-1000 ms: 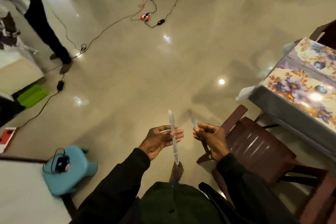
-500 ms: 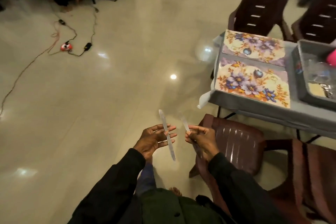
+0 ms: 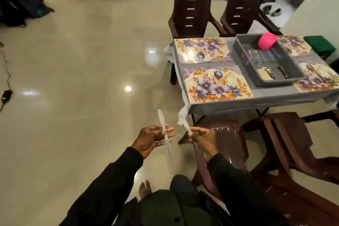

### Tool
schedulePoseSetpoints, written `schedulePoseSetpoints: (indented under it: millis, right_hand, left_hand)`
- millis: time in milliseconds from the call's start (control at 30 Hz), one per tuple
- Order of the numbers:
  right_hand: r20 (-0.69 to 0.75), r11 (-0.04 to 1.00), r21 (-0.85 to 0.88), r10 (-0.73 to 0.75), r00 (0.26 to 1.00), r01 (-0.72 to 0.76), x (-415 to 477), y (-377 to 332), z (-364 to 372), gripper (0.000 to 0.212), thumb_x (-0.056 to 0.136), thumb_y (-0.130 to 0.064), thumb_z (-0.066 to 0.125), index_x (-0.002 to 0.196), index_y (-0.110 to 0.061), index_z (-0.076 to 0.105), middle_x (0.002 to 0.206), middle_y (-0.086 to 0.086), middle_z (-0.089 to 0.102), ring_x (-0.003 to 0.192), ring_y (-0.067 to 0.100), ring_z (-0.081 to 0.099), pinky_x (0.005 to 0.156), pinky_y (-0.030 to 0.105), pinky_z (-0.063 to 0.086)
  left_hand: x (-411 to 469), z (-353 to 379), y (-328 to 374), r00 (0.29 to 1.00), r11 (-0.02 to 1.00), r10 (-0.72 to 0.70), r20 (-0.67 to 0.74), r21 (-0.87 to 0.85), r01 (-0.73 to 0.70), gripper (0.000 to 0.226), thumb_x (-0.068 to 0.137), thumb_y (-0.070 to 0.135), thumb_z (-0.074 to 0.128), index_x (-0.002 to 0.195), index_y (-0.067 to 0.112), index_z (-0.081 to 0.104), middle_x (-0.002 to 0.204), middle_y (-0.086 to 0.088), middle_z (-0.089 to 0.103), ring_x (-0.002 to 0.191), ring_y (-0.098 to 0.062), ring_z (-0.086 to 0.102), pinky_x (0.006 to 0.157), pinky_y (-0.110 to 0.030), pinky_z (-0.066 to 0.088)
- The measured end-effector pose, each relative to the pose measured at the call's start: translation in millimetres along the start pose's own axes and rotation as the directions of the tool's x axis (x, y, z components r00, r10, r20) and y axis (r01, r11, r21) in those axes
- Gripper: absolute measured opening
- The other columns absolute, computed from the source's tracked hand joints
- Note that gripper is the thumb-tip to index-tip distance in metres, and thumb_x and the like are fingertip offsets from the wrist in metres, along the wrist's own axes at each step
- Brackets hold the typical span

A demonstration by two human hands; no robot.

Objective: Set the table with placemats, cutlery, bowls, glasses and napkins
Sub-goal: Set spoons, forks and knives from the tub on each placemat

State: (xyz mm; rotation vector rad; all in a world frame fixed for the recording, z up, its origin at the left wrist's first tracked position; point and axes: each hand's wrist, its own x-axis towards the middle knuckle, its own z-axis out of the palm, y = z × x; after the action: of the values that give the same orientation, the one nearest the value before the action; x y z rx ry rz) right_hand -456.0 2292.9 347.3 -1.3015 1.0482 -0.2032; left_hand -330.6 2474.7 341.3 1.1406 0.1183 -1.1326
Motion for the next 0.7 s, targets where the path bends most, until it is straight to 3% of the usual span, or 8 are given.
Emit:
schedulePoseSetpoints:
  millis: [133,267,567,700]
  right_hand:
    - [-0.075,0.999,0.049,0.021,0.997,-0.017,24.4,-12.2,7.0,0.015,0.084,0.007,0.074,0.088,-0.007,0.076,0.08,0.01,0.076,0.068,0.019,0.071,0.056,0.023,0.057]
    - [-0.112,0.993,0.114,0.039,0.993,-0.026,68.0,-23.5,9.6,0.013,0.082,0.004,0.077,0.091,-0.005,0.077,0.084,0.01,0.078,0.076,0.022,0.075,0.065,0.027,0.06]
    - [-0.179,0.969,0.233,0.127,0.976,-0.084,198.0,-57.4,4.5,0.02,0.076,0.013,0.078,0.091,0.0,0.075,0.08,0.013,0.076,0.073,0.025,0.072,0.071,0.036,0.062]
    - [-0.221,0.981,0.188,0.098,0.97,-0.056,258.3,-78.3,-21.0,0.021,0.077,0.015,0.076,0.089,-0.002,0.075,0.072,0.005,0.076,0.067,0.017,0.072,0.059,0.027,0.059]
  left_hand:
    - [34.2,2.6,26.0,0.999,1.0,-0.029,0.034,0.004,0.029,0.028,0.099,-0.005,0.057,0.127,-0.005,0.061,0.123,-0.02,0.072,0.112,-0.039,0.071,0.092,-0.044,0.061]
    - [81.6,13.0,51.4,0.996,0.997,-0.079,0.036,0.029,0.078,0.027,0.1,-0.005,0.055,0.126,-0.005,0.061,0.12,-0.02,0.073,0.108,-0.038,0.073,0.084,-0.04,0.063]
    - [201.3,41.6,114.6,0.984,0.981,-0.173,0.043,0.094,0.168,0.028,0.097,-0.005,0.058,0.125,-0.004,0.062,0.123,-0.021,0.072,0.112,-0.037,0.071,0.091,-0.042,0.062]
    - [258.5,64.5,139.1,0.982,0.981,-0.177,0.062,0.094,0.171,0.043,0.088,-0.003,0.066,0.13,-0.009,0.058,0.126,-0.024,0.07,0.115,-0.038,0.069,0.092,-0.042,0.061]
